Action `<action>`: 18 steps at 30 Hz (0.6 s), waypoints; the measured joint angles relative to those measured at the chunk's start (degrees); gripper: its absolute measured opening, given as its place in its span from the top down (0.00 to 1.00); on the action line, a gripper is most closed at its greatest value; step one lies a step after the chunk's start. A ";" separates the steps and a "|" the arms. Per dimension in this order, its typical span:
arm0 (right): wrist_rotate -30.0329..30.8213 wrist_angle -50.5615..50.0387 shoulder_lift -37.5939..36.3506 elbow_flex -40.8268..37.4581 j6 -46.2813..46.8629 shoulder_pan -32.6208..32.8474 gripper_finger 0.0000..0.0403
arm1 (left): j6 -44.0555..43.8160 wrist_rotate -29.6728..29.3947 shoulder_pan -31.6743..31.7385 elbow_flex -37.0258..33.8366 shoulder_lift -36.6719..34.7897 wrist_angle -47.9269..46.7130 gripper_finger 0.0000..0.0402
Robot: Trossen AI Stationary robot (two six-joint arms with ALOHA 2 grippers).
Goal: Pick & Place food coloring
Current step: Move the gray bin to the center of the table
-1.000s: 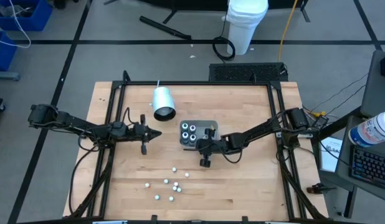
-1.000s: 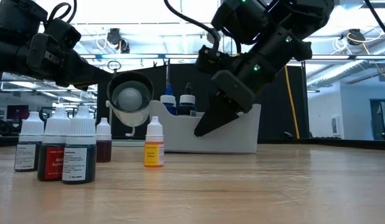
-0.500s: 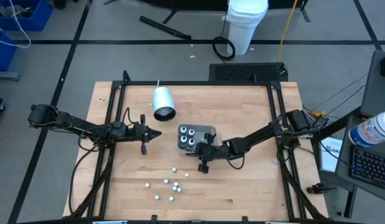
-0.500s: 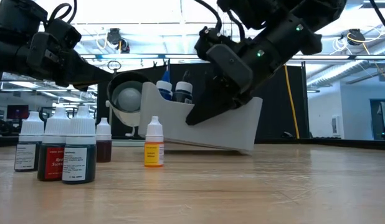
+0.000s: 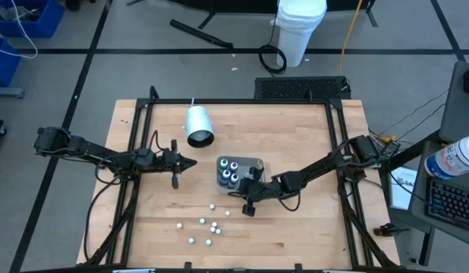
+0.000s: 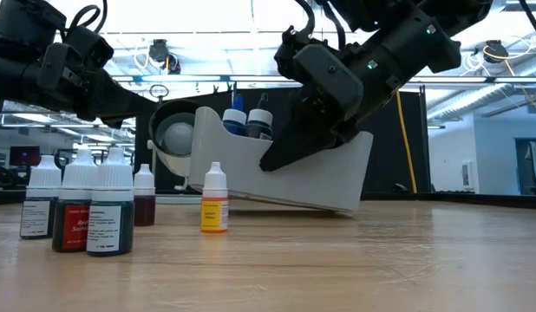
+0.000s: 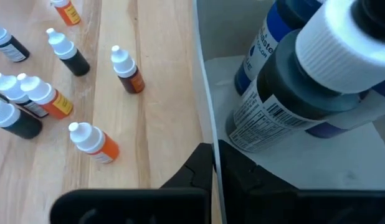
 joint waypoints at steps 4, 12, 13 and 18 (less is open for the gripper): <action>-0.30 -0.07 0.00 0.00 -0.41 0.51 0.99 | 0.00 0.01 0.00 0.00 0.00 -0.02 0.95; -2.36 -1.52 -0.03 0.04 -0.56 0.30 0.99 | 0.44 0.01 0.00 0.00 0.00 -0.02 0.95; -2.83 -1.92 -0.03 0.04 -0.49 0.20 0.99 | 0.44 0.01 -0.01 0.00 0.00 -0.02 0.95; -3.04 -1.79 1.86 0.24 0.20 0.17 0.99 | 1.73 -0.01 -0.01 0.00 -0.02 0.00 0.95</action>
